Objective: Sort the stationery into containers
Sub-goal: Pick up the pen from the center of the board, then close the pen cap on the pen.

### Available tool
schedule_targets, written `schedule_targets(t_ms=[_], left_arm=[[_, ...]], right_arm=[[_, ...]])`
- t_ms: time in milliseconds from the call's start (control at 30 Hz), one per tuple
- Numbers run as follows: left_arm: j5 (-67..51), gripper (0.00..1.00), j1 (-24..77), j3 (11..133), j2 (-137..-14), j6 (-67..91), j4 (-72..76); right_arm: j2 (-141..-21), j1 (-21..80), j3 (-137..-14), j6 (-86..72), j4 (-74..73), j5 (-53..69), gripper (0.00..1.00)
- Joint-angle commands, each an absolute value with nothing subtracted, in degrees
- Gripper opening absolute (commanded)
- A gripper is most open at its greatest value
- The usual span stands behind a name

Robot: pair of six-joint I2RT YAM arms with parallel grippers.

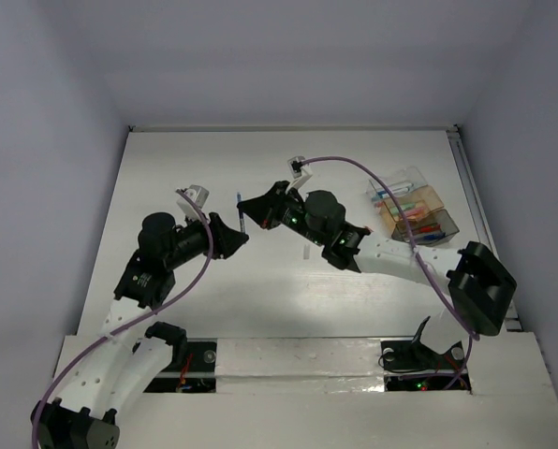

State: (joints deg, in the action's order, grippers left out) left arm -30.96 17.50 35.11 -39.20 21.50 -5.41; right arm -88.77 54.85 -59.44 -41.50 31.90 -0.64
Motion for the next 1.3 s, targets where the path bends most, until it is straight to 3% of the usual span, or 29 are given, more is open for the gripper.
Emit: schedule_targets(t_ms=[0,233,267,467,500,533,600,633,767,1033,1267], left_arm=[[-32.25,0.38,16.87,34.80,-38.67,21.62,-2.46],[-32.08,0.09,16.35,34.72,-38.32,21.71,-2.29],[-31.91,0.00,16.35,34.72,-38.23,21.62,-2.46],[-31.55,0.00,16.35,34.98,-37.71,21.36,-2.81],[-30.94,0.00,16.35,34.98,-37.44,21.36,-2.99],[-30.59,0.00,16.35,34.98,-37.27,21.27,-3.08],[-29.89,0.00,16.35,34.98,-36.56,21.27,-3.34],[-29.62,0.00,16.35,35.07,-36.48,21.18,-3.51],[-28.48,0.00,16.35,35.24,-36.12,21.01,-4.13],[-28.74,0.00,16.35,35.24,-35.51,20.83,-4.39],[-28.30,0.00,16.35,35.24,-35.42,20.65,-4.83]], right_arm=[[-90.00,55.46,-59.76,-44.29,38.67,3.51,0.00],[-92.81,55.46,-61.26,-46.14,39.73,6.50,0.00],[-92.90,55.46,-61.00,-46.23,39.99,6.33,0.00],[-91.32,55.46,-60.91,-44.30,36.67,6.15,0.00],[-91.06,55.46,-61.26,-42.64,35.17,6.07,0.05],[-90.71,55.46,-61.61,-41.67,33.24,6.15,0.19],[-89.39,53.80,-62.05,-39.91,28.05,6.77,0.32],[-88.51,53.18,-61.44,-39.73,26.99,6.94,0.45],[-83.33,48.35,-55.47,-39.20,22.87,8.44,0.64],[-82.17,37.81,-47.20,-37.36,10.74,6.08,0.69],[-92.09,34.81,-52.02,-34.63,6.16,4.75,0.70]])
